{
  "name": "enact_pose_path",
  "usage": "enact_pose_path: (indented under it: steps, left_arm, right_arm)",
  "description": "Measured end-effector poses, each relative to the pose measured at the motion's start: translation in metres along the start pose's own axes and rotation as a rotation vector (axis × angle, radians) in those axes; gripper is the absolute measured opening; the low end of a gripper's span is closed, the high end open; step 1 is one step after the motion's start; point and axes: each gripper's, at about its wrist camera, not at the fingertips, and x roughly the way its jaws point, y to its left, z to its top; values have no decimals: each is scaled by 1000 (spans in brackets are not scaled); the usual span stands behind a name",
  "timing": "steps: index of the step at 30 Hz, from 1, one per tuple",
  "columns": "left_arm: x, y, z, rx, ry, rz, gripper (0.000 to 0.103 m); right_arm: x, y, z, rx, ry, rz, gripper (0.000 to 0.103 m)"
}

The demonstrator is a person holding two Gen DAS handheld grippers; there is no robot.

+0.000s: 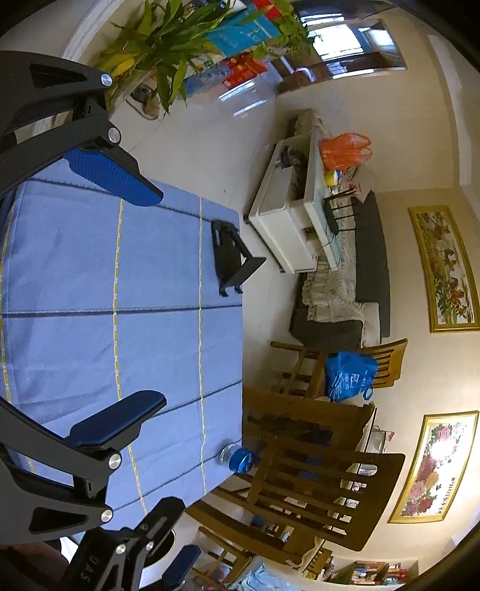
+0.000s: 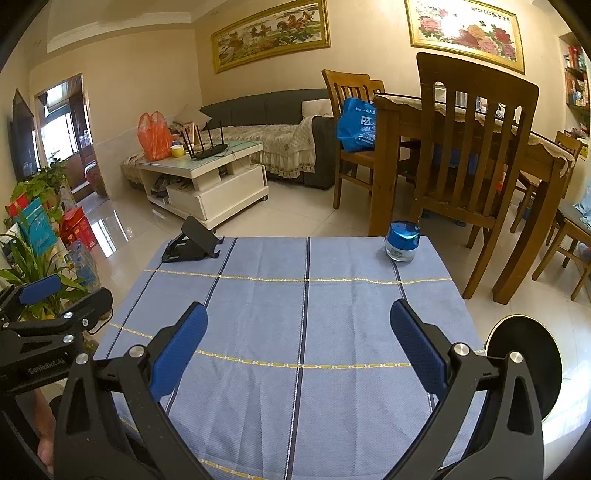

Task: Collect trash

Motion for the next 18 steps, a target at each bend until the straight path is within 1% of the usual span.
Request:
enact_pose_path:
  steps: [4, 6, 7, 8, 10, 13, 15, 17, 18]
  left_arm:
    - [3, -4, 0, 20, 16, 7, 96]
    - [2, -4, -1, 9, 18, -15, 97]
    - [1, -2, -2, -13, 14, -46, 97]
    - [0, -1, -3, -28, 6, -55, 97]
    - [-5, 0, -3, -35, -22, -36, 96]
    - [-7, -3, -3, -23, -38, -24, 96]
    - [-2, -4, -1, 0, -24, -18, 96]
    - [5, -7, -1, 40, -4, 19, 96]
    - [8, -7, -1, 52, 8, 49, 97]
  right_arm:
    - [-1, 2, -1, 0, 2, 0, 98]
    - [-1, 1, 0, 1, 3, -1, 98]
    - [-1, 1, 0, 2, 4, -2, 98]
    - [-1, 1, -1, 5, 6, -5, 98]
    - [0, -2, 0, 15, 8, -7, 98]
    - [1, -7, -1, 37, 16, -9, 98]
    - [2, -11, -1, 51, 23, -6, 98]
    - [3, -15, -1, 60, 30, -5, 98]
    - [4, -16, -1, 64, 33, -6, 98]
